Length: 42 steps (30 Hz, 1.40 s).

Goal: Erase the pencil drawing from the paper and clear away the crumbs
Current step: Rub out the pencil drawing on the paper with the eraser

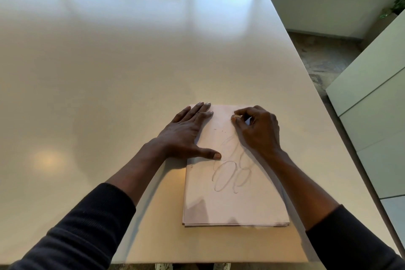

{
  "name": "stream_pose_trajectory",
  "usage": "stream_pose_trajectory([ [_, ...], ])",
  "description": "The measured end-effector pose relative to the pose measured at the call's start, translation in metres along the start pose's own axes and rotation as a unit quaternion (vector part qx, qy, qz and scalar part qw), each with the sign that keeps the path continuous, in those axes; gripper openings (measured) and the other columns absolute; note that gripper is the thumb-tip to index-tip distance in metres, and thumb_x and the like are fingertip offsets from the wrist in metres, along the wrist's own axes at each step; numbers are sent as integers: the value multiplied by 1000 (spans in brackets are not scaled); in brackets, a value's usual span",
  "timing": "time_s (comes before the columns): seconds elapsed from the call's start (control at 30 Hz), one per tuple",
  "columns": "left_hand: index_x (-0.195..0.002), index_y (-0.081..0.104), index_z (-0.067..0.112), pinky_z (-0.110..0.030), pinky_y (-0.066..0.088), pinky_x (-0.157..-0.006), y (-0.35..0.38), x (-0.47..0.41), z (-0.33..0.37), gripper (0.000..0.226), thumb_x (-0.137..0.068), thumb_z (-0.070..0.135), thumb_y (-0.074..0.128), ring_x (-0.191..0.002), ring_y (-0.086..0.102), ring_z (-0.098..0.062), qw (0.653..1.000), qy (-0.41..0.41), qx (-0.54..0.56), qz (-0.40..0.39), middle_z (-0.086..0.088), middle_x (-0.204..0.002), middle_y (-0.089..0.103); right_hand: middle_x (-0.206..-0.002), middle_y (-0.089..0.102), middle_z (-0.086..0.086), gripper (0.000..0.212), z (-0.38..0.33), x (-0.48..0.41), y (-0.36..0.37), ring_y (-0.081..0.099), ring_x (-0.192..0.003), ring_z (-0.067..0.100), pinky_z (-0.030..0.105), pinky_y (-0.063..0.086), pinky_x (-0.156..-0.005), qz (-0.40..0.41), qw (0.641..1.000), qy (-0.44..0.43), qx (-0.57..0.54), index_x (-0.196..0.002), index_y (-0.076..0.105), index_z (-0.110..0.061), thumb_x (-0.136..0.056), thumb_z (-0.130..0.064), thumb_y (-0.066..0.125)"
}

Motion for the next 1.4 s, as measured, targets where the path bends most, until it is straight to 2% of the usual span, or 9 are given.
stream_pose_trajectory([
  [0.07,-171,2,27,-26,-20,-128,0,0,0,133,-73,91,65,-155,-29,5,1000,0,0,-3,16,-176,-20,-99,76,-6,16,-2,3,3,70,-84,14,35,59,-75,-12,1000,-19,0,-106,83,-26,-92,-32,83],
  [0.2,-171,3,27,-26,-19,-128,-1,1,1,133,-72,91,65,-156,-29,5,1000,0,3,-2,17,-176,-20,-103,78,-6,17,4,-10,-1,73,-91,17,38,60,-79,8,999,28,16,-107,83,-28,-92,-36,80],
  [0.37,-171,2,27,-26,-20,-128,-1,1,0,132,-74,88,67,-156,-29,3,1000,-1,5,-7,15,-176,-20,-103,77,-3,18,-8,-4,8,71,-89,16,33,57,-76,-14,999,-24,22,-108,83,-24,-94,-34,80],
  [0.5,-171,2,28,-24,-21,-126,-1,1,1,132,-74,88,67,-154,-31,5,1000,-3,7,-9,16,-176,-21,-105,78,-3,18,0,-16,3,73,-92,18,36,59,-80,9,999,27,26,-108,83,-26,-94,-36,80],
  [0.63,-171,1,27,-25,-21,-127,-1,1,1,132,-75,87,68,-156,-30,2,1000,-4,5,-11,15,-176,-22,-101,76,-3,18,-13,-5,11,69,-87,16,32,55,-73,-20,999,-32,25,-108,83,-22,-95,-34,80],
  [0.8,-171,1,27,-30,-18,-130,0,0,0,133,-73,90,66,-156,-30,3,1000,-3,5,-7,16,-176,-21,-104,76,-4,18,-6,-11,8,71,-91,17,34,55,-78,2,1000,18,20,-108,83,-26,-94,-36,79],
  [0.93,-171,1,27,-27,-19,-128,1,-1,-1,134,-73,90,66,-155,-31,4,1000,-3,5,-8,16,-176,-22,-100,75,-6,18,-14,-1,14,67,-87,12,30,52,-73,-20,999,-34,23,-108,83,-24,-95,-35,80],
  [1.07,-171,2,28,-25,-20,-128,0,0,-1,134,-72,90,67,-153,-32,6,1000,0,9,-2,17,-176,-20,-105,76,-4,19,-1,-11,4,71,-92,17,31,51,-76,8,999,23,33,-110,83,-27,-95,-37,79],
  [1.4,-171,2,28,-21,-21,-125,3,-1,-4,135,-70,91,67,-153,-30,9,1000,8,13,12,19,-176,-18,-107,75,-2,19,9,-12,-2,72,-96,24,35,52,-78,22,998,26,60,-112,82,-27,-96,-37,77],
])
Point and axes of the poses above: each hand's wrist, its own x-axis away from the middle knuckle, its own y-axis out of the palm, z = x × y, the point moved 3 cm from there along -x, towards the middle knuckle
